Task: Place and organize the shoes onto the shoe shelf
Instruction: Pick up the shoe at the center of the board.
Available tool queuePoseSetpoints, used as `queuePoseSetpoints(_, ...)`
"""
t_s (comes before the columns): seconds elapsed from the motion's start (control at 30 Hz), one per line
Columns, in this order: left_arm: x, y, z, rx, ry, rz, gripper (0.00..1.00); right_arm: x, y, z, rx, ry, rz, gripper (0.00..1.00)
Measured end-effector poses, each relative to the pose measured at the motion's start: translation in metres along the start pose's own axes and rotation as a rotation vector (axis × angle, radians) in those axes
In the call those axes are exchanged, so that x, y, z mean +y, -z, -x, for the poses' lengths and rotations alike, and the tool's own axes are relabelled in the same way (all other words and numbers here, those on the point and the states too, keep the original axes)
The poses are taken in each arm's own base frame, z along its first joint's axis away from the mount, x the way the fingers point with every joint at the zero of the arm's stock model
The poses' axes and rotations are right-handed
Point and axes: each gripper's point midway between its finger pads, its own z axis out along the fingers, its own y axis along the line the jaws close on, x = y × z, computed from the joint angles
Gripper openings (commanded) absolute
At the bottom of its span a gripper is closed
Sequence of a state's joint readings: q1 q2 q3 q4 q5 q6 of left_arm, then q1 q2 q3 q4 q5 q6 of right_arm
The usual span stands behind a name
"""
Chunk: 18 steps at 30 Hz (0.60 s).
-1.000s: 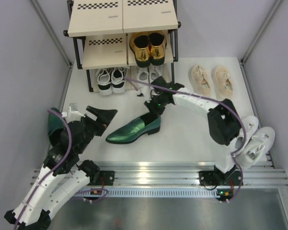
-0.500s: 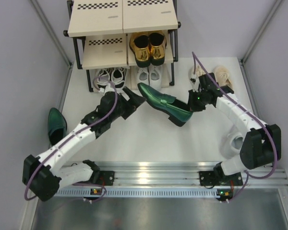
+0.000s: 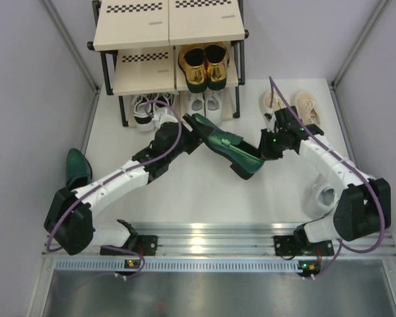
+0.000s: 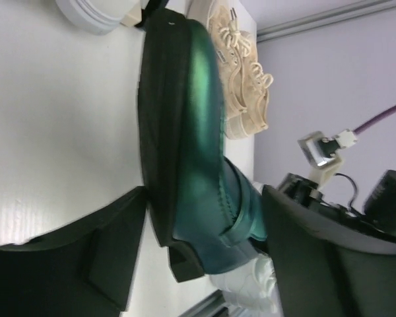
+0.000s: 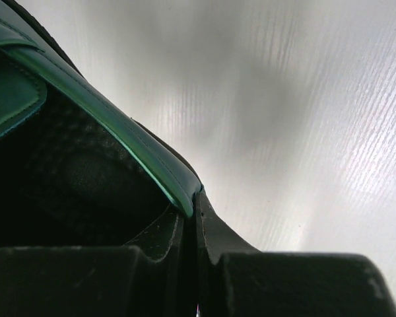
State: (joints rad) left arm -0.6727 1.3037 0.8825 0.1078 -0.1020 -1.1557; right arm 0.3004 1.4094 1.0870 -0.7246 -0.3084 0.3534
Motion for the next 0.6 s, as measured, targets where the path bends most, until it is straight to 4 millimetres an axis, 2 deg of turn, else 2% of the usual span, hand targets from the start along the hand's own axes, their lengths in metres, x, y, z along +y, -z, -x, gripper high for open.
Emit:
queuePoseSetpoints(0.07,0.002,-0.002,0.001,-0.011,0.003,0.006,0.5,0.004,0.004,0.001,-0.014,0.009,0.009,0.0)
queuePoseSetpoints(0.1,0.005,-0.004,0.002,-0.014,-0.003,0.014,0.34,0.006,0.007,0.002,-0.025,0.012,0.013,0.0)
queuePoseSetpoints(0.17,0.007,-0.007,0.002,-0.017,-0.009,0.019,0.17,0.008,0.014,0.004,-0.053,0.021,0.012,0.0)
queuePoseSetpoints(0.2,0.009,-0.007,0.001,-0.014,-0.023,0.02,0.02,0.008,0.016,0.005,-0.068,0.025,0.01,0.0)
queuePoseSetpoints(0.33,0.011,-0.006,-0.002,-0.004,-0.067,0.016,0.0,0.007,0.019,-0.001,-0.072,0.03,0.008,0.01)
queuePoseSetpoints(0.37,0.013,-0.005,-0.003,-0.004,-0.086,0.012,0.0,0.007,0.017,-0.003,-0.067,0.033,0.013,0.05)
queuePoseSetpoints(0.4,0.014,-0.003,-0.003,-0.004,-0.103,0.006,0.0,0.008,0.016,-0.006,-0.061,0.044,0.024,0.13)
queuePoseSetpoints(0.43,0.015,0.0,-0.003,-0.005,-0.118,-0.002,0.0,0.01,0.015,-0.009,-0.054,0.061,0.038,0.37)
queuePoseSetpoints(0.53,0.02,0.011,-0.001,0.011,-0.18,-0.029,0.0,0.026,0.023,-0.018,-0.043,0.204,0.151,0.8)
queuePoseSetpoints(0.6,0.029,0.018,0.003,0.04,-0.227,-0.034,0.0,0.035,0.036,-0.021,-0.067,0.367,0.228,0.9)
